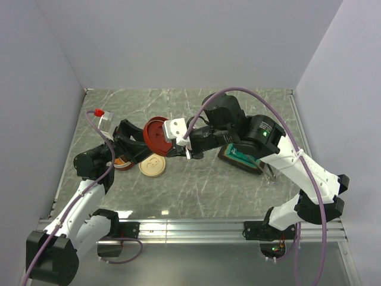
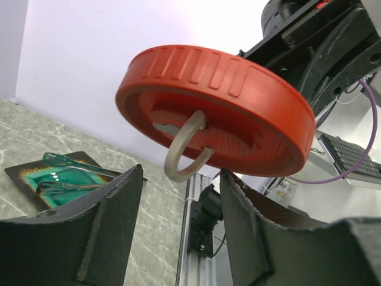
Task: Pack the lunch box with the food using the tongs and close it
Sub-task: Pass the lid of the lunch box from the right arm to the left
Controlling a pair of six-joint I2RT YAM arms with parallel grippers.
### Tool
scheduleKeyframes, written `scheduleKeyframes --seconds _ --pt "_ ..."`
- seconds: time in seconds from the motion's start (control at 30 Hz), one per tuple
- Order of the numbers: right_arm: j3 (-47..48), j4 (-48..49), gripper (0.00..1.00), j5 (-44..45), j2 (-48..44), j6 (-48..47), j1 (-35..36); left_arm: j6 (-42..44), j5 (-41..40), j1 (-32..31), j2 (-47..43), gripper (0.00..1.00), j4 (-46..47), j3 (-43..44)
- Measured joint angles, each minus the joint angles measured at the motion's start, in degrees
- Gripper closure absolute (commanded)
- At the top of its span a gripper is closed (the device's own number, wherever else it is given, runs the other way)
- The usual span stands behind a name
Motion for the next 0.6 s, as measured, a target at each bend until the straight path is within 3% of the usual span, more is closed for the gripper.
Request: scheduleKeyframes --seconds 0.6 --pt "-0.74 0.07 1.0 0.04 -0.02 0.04 0.11 -0.94 1.03 -0.42 0.0 0.64 0.52 0.92"
